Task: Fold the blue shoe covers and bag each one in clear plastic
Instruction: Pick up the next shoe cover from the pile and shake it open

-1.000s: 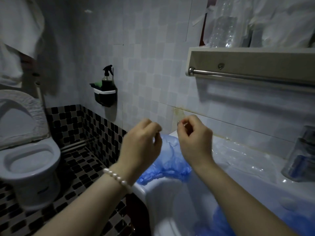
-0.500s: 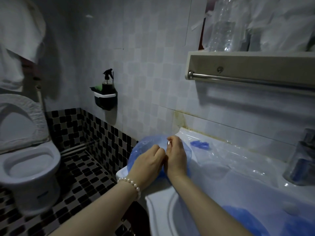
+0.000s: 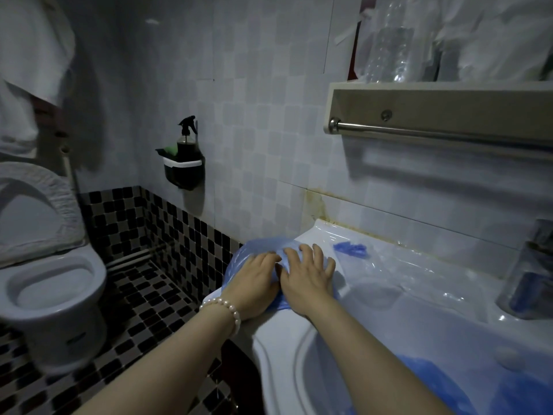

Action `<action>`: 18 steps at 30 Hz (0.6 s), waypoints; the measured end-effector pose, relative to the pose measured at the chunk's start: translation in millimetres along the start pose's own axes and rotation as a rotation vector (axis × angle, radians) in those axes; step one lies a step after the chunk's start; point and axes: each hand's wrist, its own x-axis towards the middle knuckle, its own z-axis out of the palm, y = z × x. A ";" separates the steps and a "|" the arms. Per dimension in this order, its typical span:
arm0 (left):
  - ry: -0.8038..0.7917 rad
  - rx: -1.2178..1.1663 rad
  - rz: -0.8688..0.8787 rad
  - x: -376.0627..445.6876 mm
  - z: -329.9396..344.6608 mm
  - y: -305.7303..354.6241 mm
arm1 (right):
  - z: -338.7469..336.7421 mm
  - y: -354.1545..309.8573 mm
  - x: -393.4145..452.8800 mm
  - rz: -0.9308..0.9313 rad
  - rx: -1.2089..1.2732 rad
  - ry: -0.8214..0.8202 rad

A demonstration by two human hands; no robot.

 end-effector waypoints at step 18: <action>-0.329 -0.173 -0.136 6.1 -6.3 3.8 | -3.7 8.9 3.8 -0.030 -0.013 -0.292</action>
